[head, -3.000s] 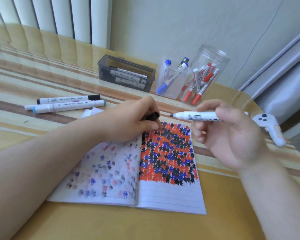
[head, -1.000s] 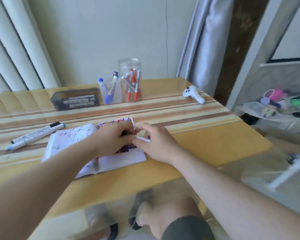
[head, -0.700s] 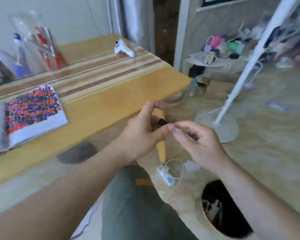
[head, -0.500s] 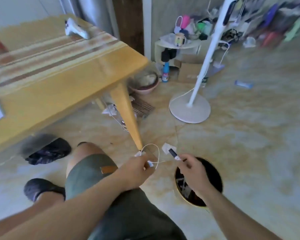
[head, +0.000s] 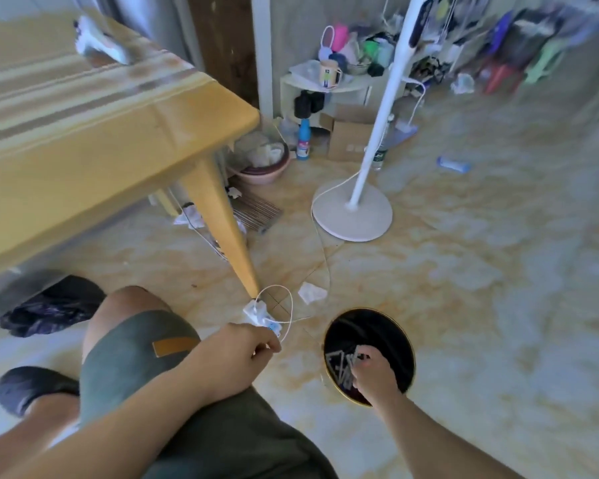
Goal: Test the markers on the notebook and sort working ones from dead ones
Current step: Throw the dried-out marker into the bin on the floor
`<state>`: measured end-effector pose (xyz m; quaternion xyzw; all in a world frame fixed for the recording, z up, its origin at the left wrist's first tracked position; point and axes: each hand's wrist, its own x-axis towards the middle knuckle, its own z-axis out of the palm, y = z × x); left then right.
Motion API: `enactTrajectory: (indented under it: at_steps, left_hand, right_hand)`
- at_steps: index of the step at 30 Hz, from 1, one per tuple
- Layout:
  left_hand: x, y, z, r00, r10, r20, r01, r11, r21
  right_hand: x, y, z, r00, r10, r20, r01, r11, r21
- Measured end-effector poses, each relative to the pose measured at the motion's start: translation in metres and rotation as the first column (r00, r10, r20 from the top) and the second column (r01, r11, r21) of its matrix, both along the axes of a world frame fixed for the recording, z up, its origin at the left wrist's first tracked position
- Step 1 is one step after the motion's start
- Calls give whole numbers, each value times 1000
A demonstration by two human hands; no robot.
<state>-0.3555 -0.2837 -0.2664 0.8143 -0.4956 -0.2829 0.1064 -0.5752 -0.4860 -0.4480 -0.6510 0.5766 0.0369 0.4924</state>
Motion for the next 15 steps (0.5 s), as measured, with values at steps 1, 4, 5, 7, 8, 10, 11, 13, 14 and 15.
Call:
enactTrajectory:
  at_steps: [1,4,5,7,8,10,11,13,14,15]
  left_hand:
    - [3,1,6,999,-8,-32,7,1000,-23]
    - [27,10,45,995,25,-93,-38,988,-149]
    - [39,16,65,996,43,-84,-60,977,-204]
    - [65,35,109,993,99,-63,-114,939,-324]
    - [84,57,135,988,148,-54,-157,910,-384]
    - [112,75,172,978,202,-47,-200,856,-477]
    - [129,94,190,964,264,-25,-239,827,-509]
    - [168,135,213,912,411,-4,-346,762,-547]
    - [186,158,219,874,485,-1,-403,725,-558]
    - [204,182,224,833,553,4,-455,689,-564]
  right_hand:
    - [16,-1,15,997,54,46,-53,998,-23]
    - [80,6,87,947,200,252,-176,978,-116]
    - [104,11,115,909,264,324,-218,961,-173]
    - [151,27,179,790,420,447,-312,903,-297]
    - [182,46,215,703,501,505,-363,863,-352]
    - [213,65,277,570,597,565,-398,802,-446]
    - [236,82,306,479,652,587,-429,758,-492]
    - [283,121,353,305,753,583,-466,652,-598]
    - [310,141,370,230,793,564,-466,598,-652]
    - [338,162,383,157,819,552,-456,556,-695]
